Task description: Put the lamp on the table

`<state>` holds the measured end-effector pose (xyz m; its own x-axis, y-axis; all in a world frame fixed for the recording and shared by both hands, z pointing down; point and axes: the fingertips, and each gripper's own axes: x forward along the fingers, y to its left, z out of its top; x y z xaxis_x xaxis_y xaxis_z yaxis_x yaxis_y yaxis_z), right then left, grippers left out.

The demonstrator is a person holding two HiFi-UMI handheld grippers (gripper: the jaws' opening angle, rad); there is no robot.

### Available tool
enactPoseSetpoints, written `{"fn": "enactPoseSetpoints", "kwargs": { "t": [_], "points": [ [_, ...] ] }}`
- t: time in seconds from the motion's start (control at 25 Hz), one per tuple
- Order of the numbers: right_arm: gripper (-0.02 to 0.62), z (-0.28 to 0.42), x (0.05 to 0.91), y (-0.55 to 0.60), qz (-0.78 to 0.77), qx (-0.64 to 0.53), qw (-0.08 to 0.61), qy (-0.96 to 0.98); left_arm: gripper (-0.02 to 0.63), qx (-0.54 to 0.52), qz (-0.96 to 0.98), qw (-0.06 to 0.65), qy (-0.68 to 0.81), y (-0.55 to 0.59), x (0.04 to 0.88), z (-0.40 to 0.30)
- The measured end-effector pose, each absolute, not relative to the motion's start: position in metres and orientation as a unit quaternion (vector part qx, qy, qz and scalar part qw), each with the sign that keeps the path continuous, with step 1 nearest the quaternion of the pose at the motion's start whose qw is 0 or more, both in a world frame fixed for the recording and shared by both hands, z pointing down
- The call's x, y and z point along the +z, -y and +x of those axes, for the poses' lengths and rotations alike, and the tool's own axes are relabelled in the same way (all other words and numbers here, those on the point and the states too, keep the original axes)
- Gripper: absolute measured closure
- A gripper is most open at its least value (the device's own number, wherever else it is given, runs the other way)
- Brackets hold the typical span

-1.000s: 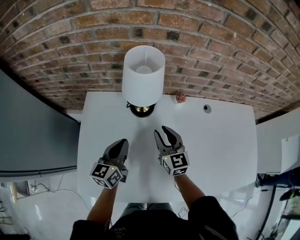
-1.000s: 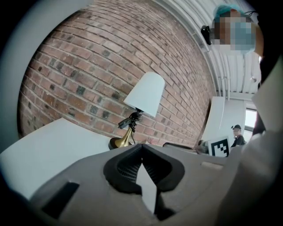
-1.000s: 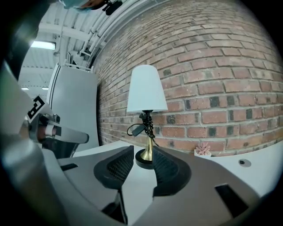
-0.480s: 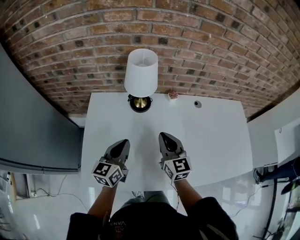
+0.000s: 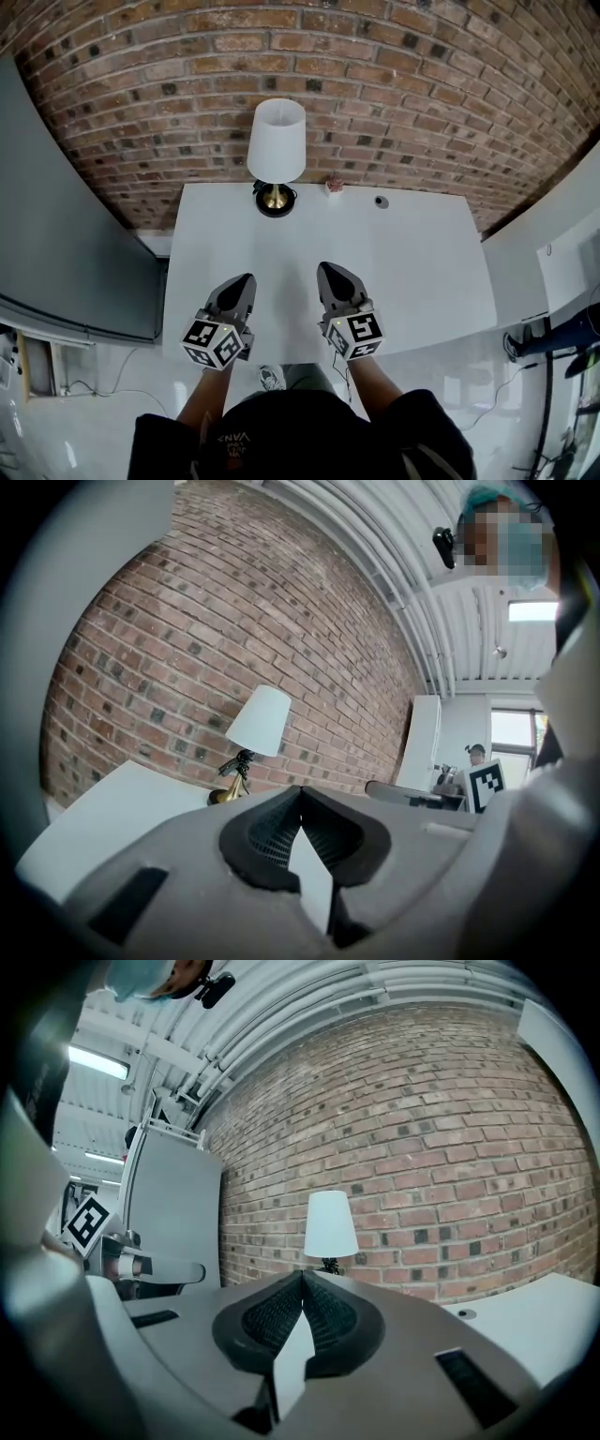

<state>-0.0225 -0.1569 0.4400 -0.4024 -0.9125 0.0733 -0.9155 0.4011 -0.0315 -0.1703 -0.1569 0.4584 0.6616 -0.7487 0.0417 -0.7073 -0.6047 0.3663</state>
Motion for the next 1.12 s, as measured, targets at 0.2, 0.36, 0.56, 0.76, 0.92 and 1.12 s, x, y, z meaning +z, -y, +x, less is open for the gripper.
{"fn": "enactPoseSetpoints", "kwargs": {
  "t": [0.2,0.36,0.56,0.76,0.92,1.12],
  "points": [
    [0.595,-0.025,0.435,0.136,0.545,0.031,0.021,0.838,0.598,-0.054,0.898,0.170,0.401,0.135,0.454,-0.169],
    [0.595,-0.028,0.437,0.123,0.540,0.035,0.025,0.841,0.598,-0.049,0.901,0.168,0.397,0.122,0.454,-0.168],
    [0.595,-0.034,0.442,0.110,0.535,0.044,0.030,0.843,0.597,-0.039,0.902,0.164,0.397,0.108,0.455,-0.169],
    [0.597,-0.038,0.447,0.103,0.532,0.046,0.036,0.845,0.598,-0.035,0.902,0.163,0.399,0.100,0.457,-0.173],
    [0.597,-0.042,0.450,0.101,0.529,0.047,0.039,0.847,0.598,-0.034,0.901,0.164,0.401,0.097,0.461,-0.175],
    [0.597,-0.044,0.451,0.102,0.527,0.050,0.041,0.847,0.598,-0.033,0.900,0.166,0.401,0.098,0.461,-0.176]
  ]
}}
